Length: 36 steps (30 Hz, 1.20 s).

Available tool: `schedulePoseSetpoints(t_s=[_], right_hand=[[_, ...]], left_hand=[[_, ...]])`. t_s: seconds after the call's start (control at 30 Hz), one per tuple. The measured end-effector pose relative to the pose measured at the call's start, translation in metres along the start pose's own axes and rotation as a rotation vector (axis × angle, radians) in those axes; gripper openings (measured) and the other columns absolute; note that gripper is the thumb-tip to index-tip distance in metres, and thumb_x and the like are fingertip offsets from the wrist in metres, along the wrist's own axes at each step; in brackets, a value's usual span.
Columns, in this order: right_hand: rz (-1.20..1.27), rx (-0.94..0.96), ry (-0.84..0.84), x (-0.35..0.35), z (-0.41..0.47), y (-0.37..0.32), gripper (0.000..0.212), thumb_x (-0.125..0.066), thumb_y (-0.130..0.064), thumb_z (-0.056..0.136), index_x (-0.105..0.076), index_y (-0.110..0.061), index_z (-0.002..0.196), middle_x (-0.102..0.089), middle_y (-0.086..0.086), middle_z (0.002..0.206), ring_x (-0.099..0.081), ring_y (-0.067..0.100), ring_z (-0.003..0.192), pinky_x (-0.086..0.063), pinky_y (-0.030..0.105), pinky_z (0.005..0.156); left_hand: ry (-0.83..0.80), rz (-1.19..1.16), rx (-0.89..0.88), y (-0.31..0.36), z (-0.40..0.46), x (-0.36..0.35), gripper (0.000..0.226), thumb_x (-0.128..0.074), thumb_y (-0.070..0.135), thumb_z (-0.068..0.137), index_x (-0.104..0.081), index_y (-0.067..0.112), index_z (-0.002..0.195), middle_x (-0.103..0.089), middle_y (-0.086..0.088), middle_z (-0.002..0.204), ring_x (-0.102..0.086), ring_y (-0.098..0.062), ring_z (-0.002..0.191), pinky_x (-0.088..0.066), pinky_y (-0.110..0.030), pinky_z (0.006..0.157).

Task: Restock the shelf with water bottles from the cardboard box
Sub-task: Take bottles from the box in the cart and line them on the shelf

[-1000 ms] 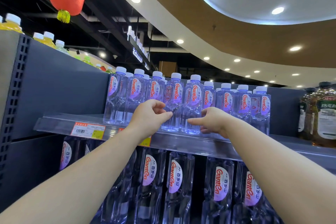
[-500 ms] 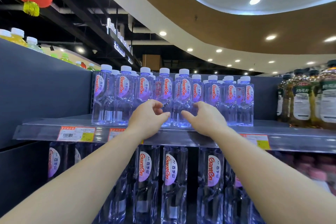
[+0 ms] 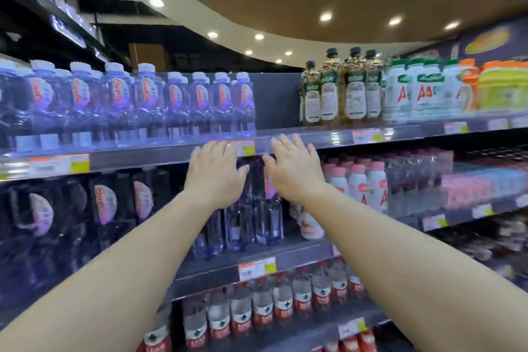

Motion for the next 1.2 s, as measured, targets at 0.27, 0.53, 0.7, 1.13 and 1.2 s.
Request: schedulePoseSetpoints(t_s=[0.27,0.53,0.7,1.13,1.2], right_hand=[[-0.250,-0.314,-0.135,0.093,-0.158,0.244,0.053,-0.027,-0.041,0.103,-0.029,-0.015,0.149,-0.022,0.003,0.160,-0.011,0.027,0.148,-0.014,0.051,0.116],[-0.373,-0.600,-0.222,0.148,-0.266,0.428,0.057,-0.024,-0.048,0.102,-0.023,-0.019,0.152,-0.015,0.002,0.162,-0.005,0.025,0.150,-0.010,0.050,0.118],[-0.443,-0.680,-0.237,0.144,-0.282,0.524,0.060,-0.024,-0.051,0.101,-0.026,-0.020,0.151,-0.019,0.002,0.161,-0.008,0.026,0.149,-0.013,0.052,0.118],[-0.425,-0.854,-0.288,0.101,-0.257,0.794,0.060,-0.032,-0.050,0.100,-0.023,-0.021,0.152,-0.018,0.000,0.162,-0.010,0.025,0.150,-0.010,0.049,0.119],[-0.405,-0.840,-0.320,0.084,-0.259,0.837,0.060,-0.034,-0.049,0.100,-0.024,-0.021,0.152,-0.020,0.001,0.161,-0.012,0.025,0.149,-0.011,0.048,0.119]], left_hand=[[-0.238,-0.195,-0.242,0.292,-0.027,-0.047,0.061,-0.033,0.047,0.101,-0.031,0.010,0.149,-0.034,-0.013,0.155,-0.028,-0.032,0.144,-0.025,-0.046,0.115],[-0.281,-0.343,-0.533,0.522,-0.049,-0.079,0.064,-0.032,0.047,0.101,-0.024,0.011,0.153,-0.028,-0.009,0.160,-0.020,-0.030,0.148,-0.016,-0.048,0.120],[-0.308,-0.378,-0.645,0.618,-0.033,-0.126,0.063,-0.033,0.048,0.101,-0.026,0.012,0.152,-0.031,-0.010,0.158,-0.024,-0.031,0.146,-0.019,-0.048,0.119],[-0.403,-0.486,-0.742,0.851,0.089,-0.274,0.064,-0.033,0.050,0.101,-0.023,0.015,0.153,-0.025,-0.006,0.161,-0.015,-0.030,0.150,-0.015,-0.049,0.121],[-0.424,-0.481,-0.728,0.881,0.091,-0.304,0.065,-0.033,0.051,0.100,-0.024,0.015,0.153,-0.026,-0.006,0.161,-0.016,-0.029,0.150,-0.015,-0.048,0.121]])
Point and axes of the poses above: each hand's wrist, its own z-axis towards the middle knuckle, its own x-axis out of the back of the hand, y = z × x, the point moved 2 cm from there along z, towards the middle knuckle
